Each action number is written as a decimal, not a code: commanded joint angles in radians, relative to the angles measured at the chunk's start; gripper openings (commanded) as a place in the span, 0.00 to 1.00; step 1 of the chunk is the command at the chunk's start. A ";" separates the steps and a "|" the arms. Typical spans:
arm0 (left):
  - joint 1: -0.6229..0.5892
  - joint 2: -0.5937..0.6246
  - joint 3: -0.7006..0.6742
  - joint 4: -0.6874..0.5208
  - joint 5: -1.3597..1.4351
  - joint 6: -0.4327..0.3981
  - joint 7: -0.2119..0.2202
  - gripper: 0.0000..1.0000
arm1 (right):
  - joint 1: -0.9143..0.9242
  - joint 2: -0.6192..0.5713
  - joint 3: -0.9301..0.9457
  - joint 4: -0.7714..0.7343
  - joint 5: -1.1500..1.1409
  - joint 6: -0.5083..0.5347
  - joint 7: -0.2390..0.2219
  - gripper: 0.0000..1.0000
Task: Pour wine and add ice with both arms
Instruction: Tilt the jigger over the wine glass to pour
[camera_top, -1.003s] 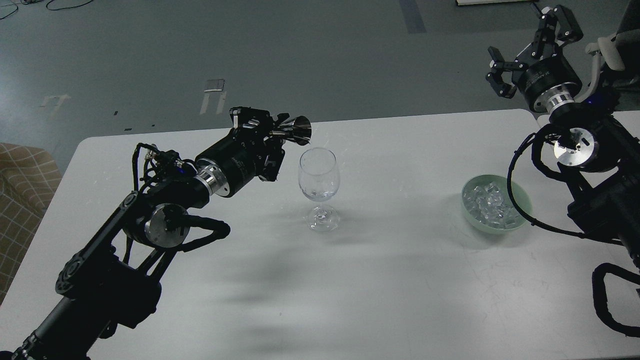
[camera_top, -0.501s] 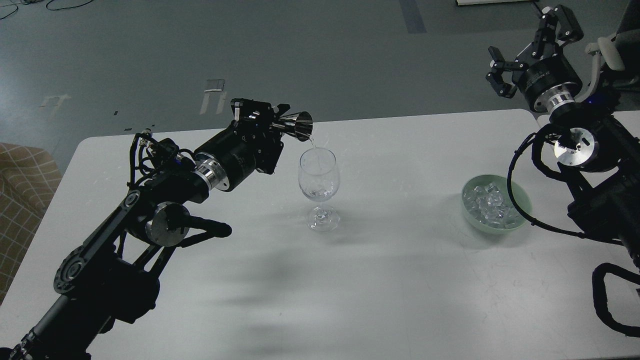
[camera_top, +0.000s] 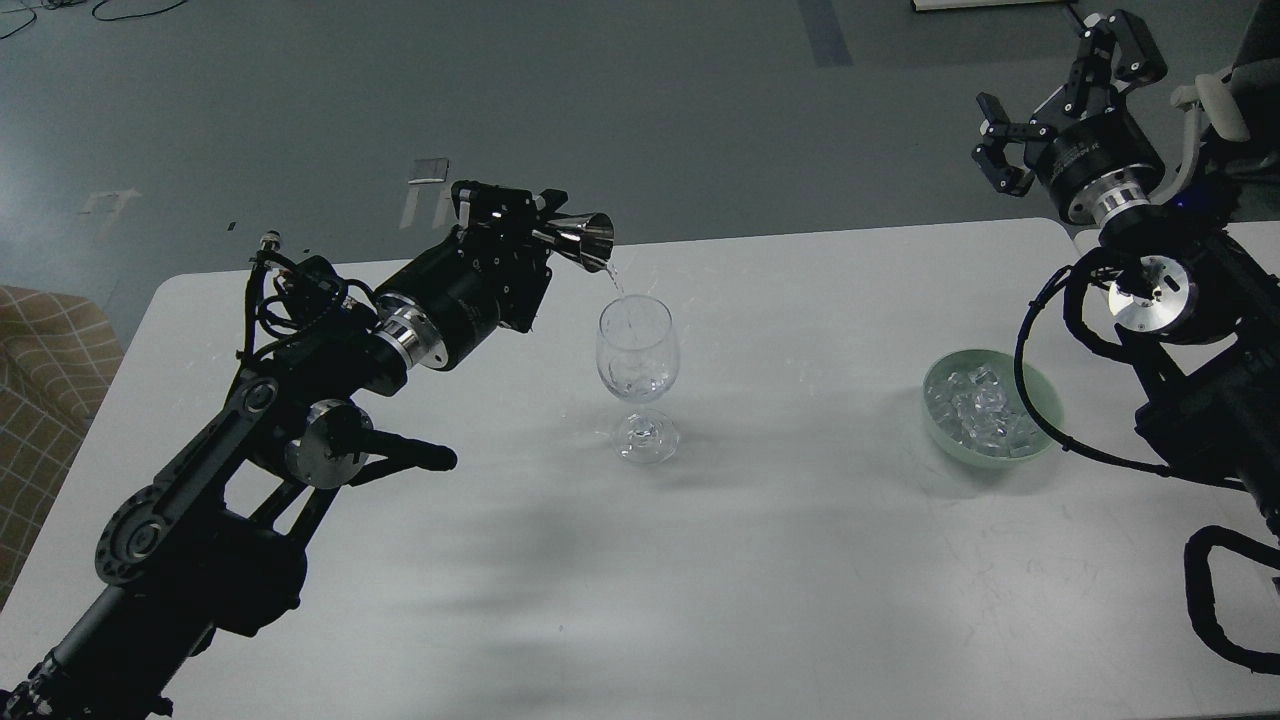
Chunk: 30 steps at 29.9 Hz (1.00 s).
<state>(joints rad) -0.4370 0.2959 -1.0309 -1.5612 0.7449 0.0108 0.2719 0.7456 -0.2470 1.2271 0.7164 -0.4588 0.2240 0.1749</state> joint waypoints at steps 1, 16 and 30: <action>0.000 0.003 0.000 0.000 0.028 -0.015 -0.002 0.09 | 0.000 0.000 -0.001 0.000 0.000 0.000 0.000 1.00; -0.006 0.003 0.003 -0.046 0.155 -0.017 0.004 0.09 | 0.000 0.002 0.000 0.000 0.000 0.000 0.000 1.00; -0.014 0.015 0.038 -0.085 0.363 -0.038 0.020 0.09 | 0.000 0.000 0.000 0.000 -0.001 0.000 0.000 1.00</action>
<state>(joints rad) -0.4487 0.3026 -1.0079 -1.6398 1.0646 -0.0225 0.2897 0.7456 -0.2470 1.2272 0.7163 -0.4587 0.2240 0.1749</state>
